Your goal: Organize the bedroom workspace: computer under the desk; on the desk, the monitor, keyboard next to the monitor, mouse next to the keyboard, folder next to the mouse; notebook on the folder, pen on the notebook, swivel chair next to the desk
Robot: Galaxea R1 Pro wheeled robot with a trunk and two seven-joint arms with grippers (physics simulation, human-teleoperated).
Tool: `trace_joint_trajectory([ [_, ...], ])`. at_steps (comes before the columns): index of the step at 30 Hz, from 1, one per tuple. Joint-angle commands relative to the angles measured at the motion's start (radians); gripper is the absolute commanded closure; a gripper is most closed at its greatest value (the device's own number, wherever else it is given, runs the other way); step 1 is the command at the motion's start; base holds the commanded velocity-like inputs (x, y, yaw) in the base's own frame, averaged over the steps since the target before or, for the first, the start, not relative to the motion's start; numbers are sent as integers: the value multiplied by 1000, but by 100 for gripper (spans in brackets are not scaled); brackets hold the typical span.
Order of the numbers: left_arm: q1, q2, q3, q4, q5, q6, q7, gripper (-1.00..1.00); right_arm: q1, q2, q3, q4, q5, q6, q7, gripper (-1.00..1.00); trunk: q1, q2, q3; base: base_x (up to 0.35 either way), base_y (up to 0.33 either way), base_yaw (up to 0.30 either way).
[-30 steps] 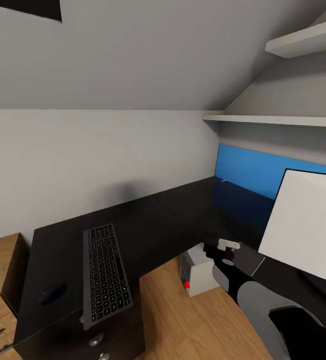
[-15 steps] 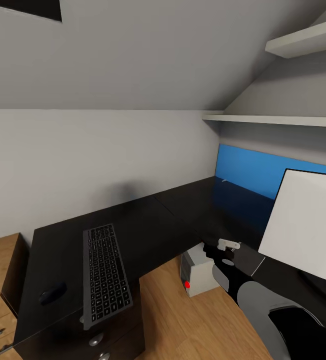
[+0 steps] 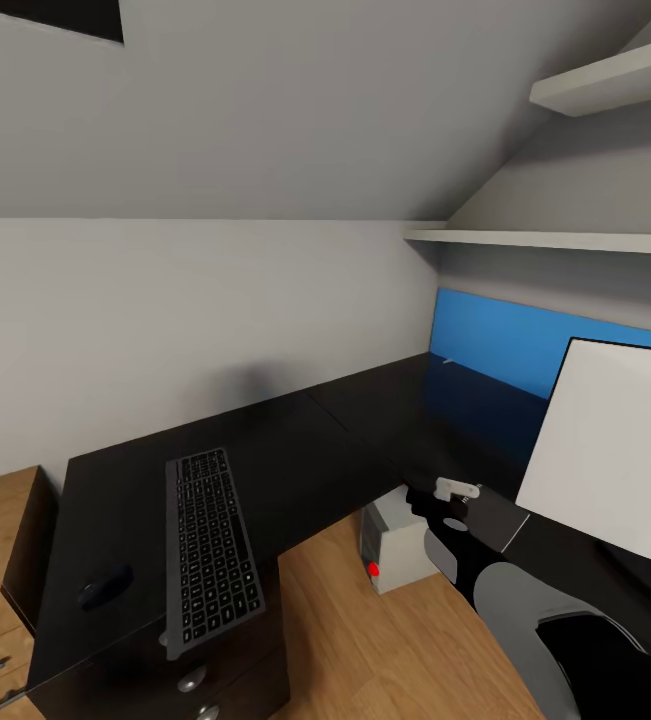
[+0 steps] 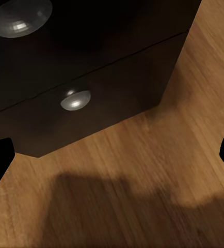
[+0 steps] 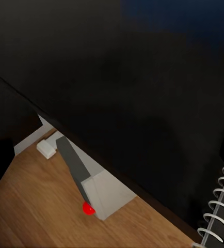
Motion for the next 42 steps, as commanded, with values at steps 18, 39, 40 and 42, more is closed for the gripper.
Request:
trace_joint_trajectory([
  [18, -1, 1, -6, 0, 11, -8, 5, -100, -1, 0, 9, 0, -9, -4, -6, -100, 0, -1, -1, 0, 0, 0],
  [39, -1, -1, -6, 0, 11, -9, 5, -100, -1, 0, 9, -1, -9, -5, -6, -100, -38, 69, 30, -19, 0, 0],
  [40, -1, -1, -6, 0, 11, -9, 5, -100, -1, 0, 9, -1, -9, -5, -6, -100, -42, 76, 33, 0, 0, 0],
  [42, -1, -1, -6, 0, 11, -9, 5, -100, -1, 0, 9, -1, -9, -5, -6, -100, -50, 90, 40, 0, 0, 0],
])
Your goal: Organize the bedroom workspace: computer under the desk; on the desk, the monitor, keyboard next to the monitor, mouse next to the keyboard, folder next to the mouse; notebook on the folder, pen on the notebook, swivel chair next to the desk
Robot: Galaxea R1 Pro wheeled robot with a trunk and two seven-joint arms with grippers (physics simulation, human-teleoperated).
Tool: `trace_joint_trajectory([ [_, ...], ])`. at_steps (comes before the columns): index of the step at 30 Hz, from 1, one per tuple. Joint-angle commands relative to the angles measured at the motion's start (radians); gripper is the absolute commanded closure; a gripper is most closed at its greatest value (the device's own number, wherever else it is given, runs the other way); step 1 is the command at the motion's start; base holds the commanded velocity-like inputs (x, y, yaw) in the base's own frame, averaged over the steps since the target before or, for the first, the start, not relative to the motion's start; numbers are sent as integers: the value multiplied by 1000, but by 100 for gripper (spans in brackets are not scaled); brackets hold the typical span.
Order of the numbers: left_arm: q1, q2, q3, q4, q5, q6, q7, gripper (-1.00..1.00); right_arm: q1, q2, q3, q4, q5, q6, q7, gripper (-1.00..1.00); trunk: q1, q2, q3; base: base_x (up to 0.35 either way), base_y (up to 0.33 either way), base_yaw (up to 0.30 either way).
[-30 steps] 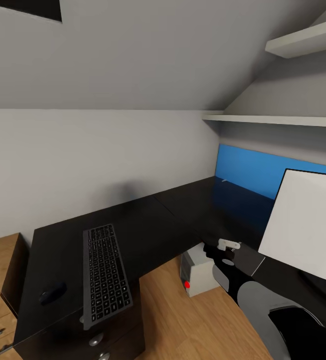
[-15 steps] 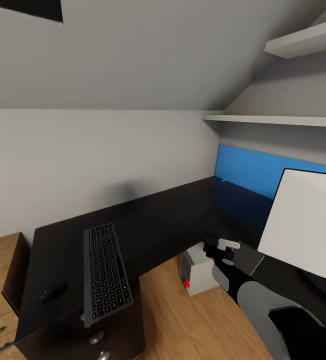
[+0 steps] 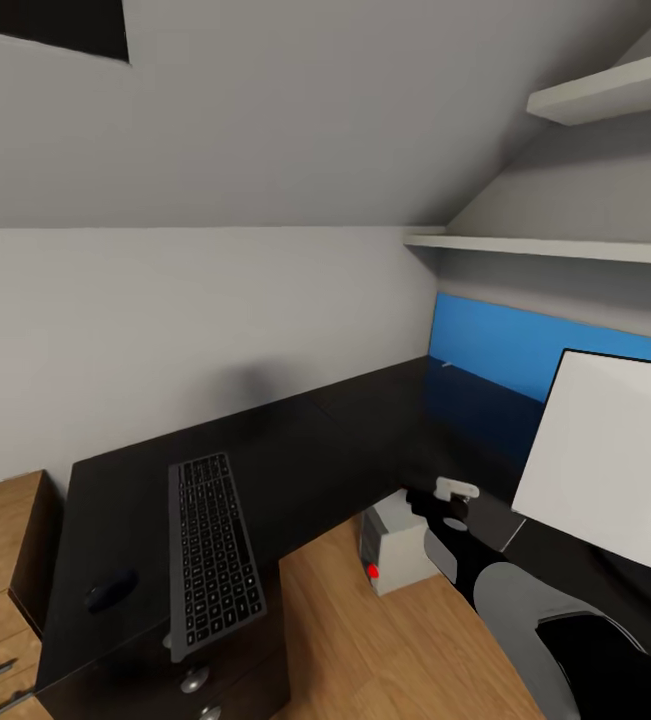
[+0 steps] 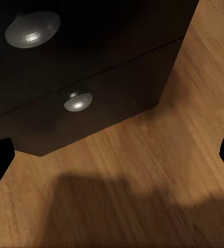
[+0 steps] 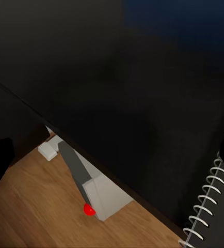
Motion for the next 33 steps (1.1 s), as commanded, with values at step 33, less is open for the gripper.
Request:
trace_joint_trajectory([
  [33, -1, 2, -6, 3, 14, -5, 6, -100, 3, 7, 14, -27, -7, -26, -4, -100, -15, 28, 12, 0, 0, 0],
])
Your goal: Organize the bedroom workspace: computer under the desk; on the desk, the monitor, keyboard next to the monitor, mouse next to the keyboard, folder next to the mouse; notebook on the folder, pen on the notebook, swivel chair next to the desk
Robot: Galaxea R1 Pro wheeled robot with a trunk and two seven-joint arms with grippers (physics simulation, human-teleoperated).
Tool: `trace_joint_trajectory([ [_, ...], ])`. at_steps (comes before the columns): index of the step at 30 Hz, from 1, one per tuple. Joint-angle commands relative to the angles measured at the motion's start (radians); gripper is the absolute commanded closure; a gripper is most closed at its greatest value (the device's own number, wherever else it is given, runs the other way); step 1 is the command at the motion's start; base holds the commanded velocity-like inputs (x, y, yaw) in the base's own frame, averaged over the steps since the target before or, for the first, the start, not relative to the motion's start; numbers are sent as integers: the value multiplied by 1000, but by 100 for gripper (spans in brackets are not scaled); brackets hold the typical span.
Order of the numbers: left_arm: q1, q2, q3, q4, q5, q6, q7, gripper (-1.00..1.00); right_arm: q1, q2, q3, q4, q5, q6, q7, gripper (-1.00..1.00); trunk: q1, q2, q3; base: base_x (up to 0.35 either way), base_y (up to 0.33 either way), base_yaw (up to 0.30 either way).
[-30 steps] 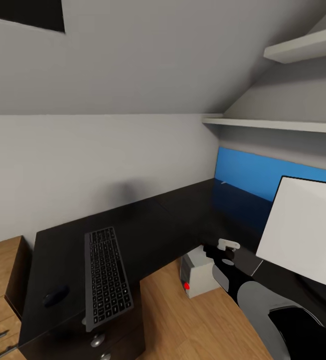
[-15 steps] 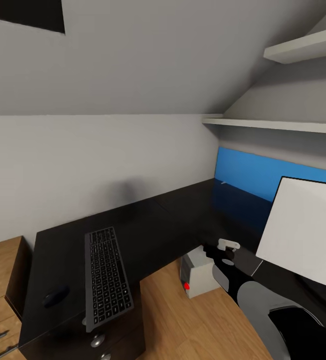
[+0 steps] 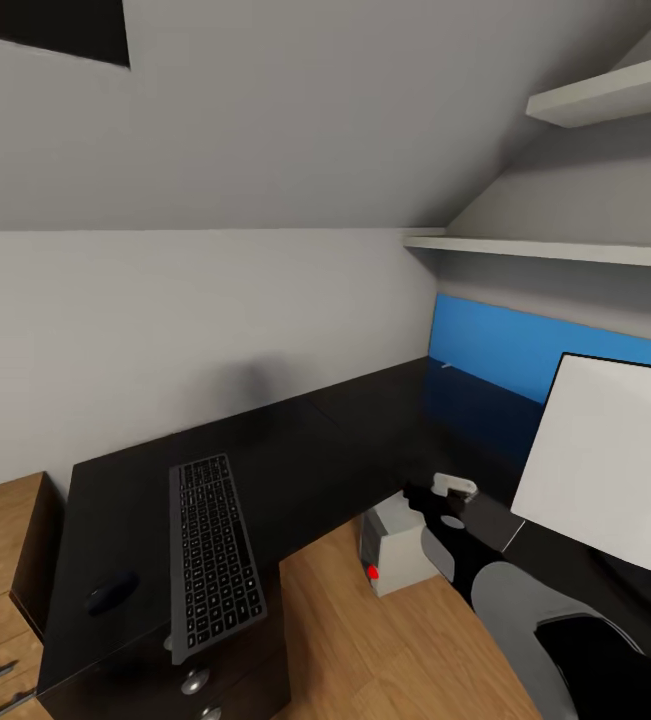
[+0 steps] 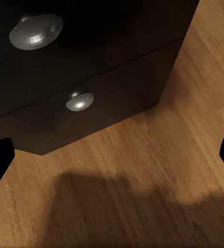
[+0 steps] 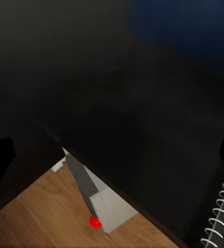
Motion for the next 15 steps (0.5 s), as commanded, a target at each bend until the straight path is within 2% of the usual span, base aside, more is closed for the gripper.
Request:
trace_joint_trajectory([
  [1, -1, 1, -6, 0, 11, -8, 6, -100, 2, 1, 11, -3, -8, -7, -5, -100, 0, -1, -1, 0, 0, 0],
  [6, -1, 1, -6, 1, 11, -8, 6, -100, 18, 14, 32, -16, 18, -28, -6, -100, 0, -1, -1, 0, 0, 0],
  [7, -1, 1, -6, 1, 11, -8, 6, -100, 23, 36, 40, -18, 48, -37, -7, -100, 0, -1, -1, 0, 0, 0],
  [10, -1, 1, -6, 2, 11, -8, 6, -100, 25, 47, 41, -18, 55, -39, -7, -100, 0, -1, -1, 0, 0, 0],
  [15, -1, 0, -8, 28, 10, -8, 6, -100, 43, 87, 49, -15, 63, -41, -6, -100, 0, -1, -1, -138, 0, 0],
])
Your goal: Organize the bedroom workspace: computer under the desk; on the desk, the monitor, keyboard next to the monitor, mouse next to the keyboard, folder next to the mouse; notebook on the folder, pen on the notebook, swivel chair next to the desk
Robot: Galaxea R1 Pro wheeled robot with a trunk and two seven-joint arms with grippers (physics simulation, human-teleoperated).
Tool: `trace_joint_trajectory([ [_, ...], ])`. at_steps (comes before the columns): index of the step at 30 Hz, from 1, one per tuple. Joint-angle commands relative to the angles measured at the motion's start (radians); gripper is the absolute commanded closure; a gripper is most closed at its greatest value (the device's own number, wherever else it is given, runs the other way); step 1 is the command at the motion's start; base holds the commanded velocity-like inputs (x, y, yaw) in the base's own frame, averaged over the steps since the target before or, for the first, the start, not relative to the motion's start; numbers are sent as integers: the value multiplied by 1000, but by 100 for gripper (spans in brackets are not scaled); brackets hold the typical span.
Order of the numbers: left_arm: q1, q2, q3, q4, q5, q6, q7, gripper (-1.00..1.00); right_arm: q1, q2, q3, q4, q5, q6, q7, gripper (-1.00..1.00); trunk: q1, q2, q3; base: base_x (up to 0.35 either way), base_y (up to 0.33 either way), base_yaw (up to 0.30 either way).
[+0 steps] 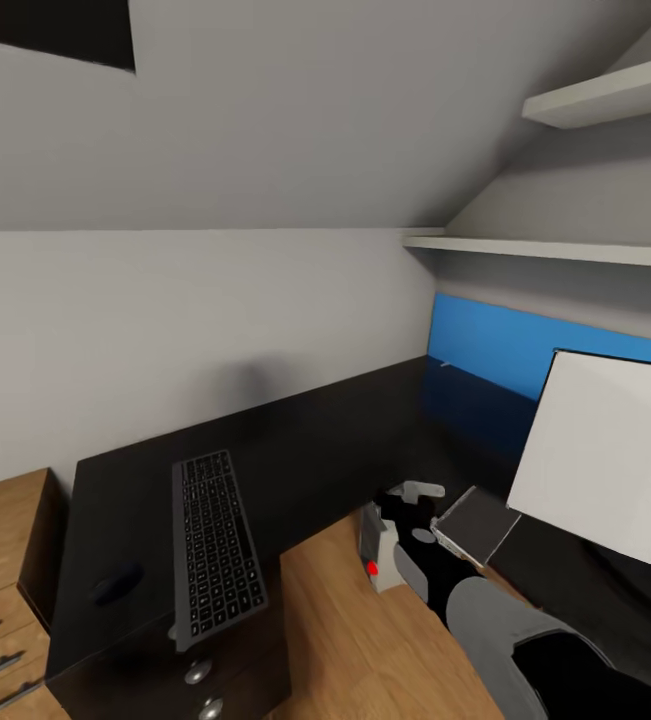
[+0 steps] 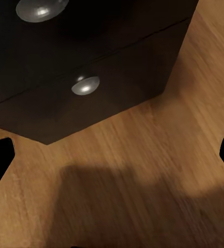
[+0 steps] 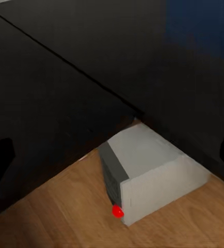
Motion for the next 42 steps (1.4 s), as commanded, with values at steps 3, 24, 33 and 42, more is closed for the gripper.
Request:
trace_joint_trajectory([
  [3, -1, 1, -7, 7, 10, -8, 6, -100, 9, 16, 14, 2, -5, -4, -3, -100, 0, -1, -1, -265, 0, 0],
  [24, -1, 0, -7, 13, 10, -8, 6, -100, 53, 35, 23, 10, -7, -7, 33, -100, 0, -1, -1, -246, 0, 0],
  [33, -1, -1, -7, 11, 9, -9, 6, -100, 55, 35, 18, 27, -171, -6, 57, -100, 0, -1, -1, -16, 0, 0],
  [42, -1, -1, -5, -22, 9, -12, 7, -100, 55, 35, 13, 28, -488, -6, 144, -100, 0, -1, -1, 0, 0, 0],
])
